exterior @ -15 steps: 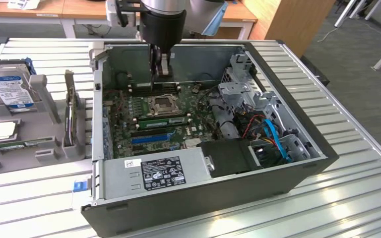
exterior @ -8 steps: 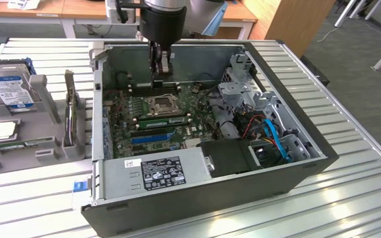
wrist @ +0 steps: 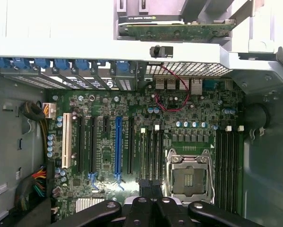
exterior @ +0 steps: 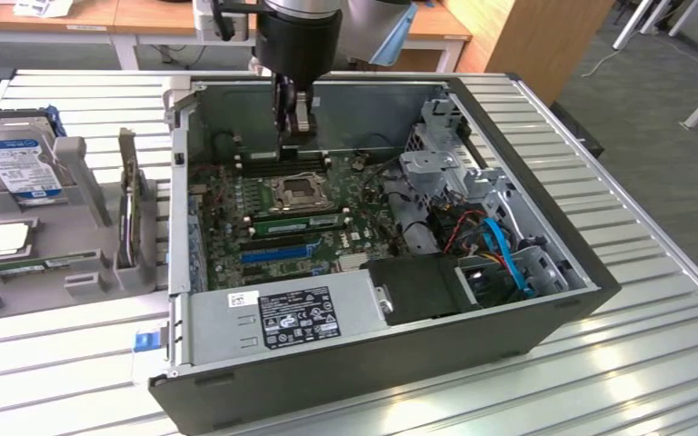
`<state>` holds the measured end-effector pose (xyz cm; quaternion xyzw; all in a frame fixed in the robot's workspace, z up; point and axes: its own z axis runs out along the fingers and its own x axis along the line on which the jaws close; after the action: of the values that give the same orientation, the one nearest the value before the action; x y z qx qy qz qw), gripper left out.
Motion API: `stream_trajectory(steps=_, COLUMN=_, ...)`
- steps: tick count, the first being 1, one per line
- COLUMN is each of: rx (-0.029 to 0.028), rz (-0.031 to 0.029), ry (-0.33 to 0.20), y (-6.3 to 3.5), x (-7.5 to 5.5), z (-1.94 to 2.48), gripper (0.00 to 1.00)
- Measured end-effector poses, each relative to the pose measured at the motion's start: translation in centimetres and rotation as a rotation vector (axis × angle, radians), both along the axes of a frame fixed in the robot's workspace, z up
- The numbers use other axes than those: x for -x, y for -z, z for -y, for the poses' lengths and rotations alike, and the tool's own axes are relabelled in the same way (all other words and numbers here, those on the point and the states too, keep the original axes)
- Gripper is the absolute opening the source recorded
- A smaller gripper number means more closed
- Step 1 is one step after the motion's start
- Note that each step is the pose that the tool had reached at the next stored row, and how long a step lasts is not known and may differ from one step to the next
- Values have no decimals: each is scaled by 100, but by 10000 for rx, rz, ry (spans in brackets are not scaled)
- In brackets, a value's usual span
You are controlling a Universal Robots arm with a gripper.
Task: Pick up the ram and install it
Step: 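Press down the ram until it locks into place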
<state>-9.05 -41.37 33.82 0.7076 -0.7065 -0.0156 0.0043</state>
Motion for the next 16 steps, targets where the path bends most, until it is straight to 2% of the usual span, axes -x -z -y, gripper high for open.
stream_trajectory(steps=4, rx=2, rz=-1, ry=-2, y=-1, x=-12, z=0, gripper=10)
stream_trajectory(steps=13, rx=1, rz=-9, ry=0, y=0, x=-149, z=0, gripper=10)
stream_trajectory(steps=16, rx=1, rz=-15, ry=-1, y=0, x=-298, z=0, gripper=10)
